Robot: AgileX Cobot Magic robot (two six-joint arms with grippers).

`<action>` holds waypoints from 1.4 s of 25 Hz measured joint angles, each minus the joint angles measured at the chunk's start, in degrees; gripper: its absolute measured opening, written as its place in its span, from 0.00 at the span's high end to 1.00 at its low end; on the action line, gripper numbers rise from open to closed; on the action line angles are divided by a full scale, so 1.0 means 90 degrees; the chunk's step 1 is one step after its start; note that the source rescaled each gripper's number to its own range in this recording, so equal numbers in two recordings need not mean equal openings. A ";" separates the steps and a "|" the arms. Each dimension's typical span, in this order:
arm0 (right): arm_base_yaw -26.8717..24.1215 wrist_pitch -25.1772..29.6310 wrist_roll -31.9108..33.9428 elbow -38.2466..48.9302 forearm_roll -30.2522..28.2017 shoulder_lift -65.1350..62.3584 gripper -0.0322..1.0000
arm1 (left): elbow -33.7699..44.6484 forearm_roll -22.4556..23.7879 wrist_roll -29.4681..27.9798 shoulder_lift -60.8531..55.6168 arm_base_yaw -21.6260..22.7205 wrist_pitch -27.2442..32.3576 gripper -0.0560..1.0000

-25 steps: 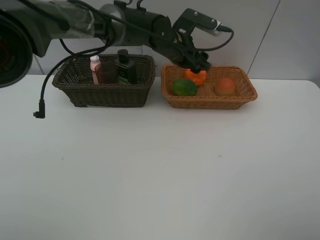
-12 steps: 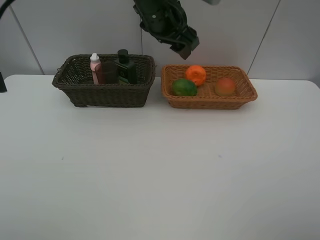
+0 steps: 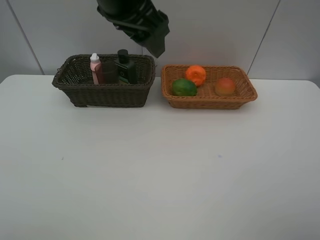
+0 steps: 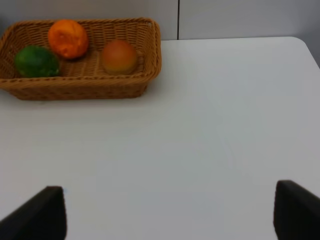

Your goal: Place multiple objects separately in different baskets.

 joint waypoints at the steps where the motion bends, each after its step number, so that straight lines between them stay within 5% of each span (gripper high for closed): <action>1: 0.0000 0.0000 0.0000 0.0000 0.0000 0.0000 0.14 | 0.0304 0.0000 -0.0059 -0.0283 0.0016 -0.0074 0.08; 14: 0.0000 0.0000 0.0000 0.0000 0.0000 0.0000 0.14 | 0.3523 -0.0031 -0.0578 -0.3726 0.1348 -0.0183 0.08; 35: 0.0000 0.0000 0.0000 0.0000 0.0000 0.0000 0.14 | 0.5504 -0.0945 -0.0453 -0.8501 0.4556 0.0924 0.08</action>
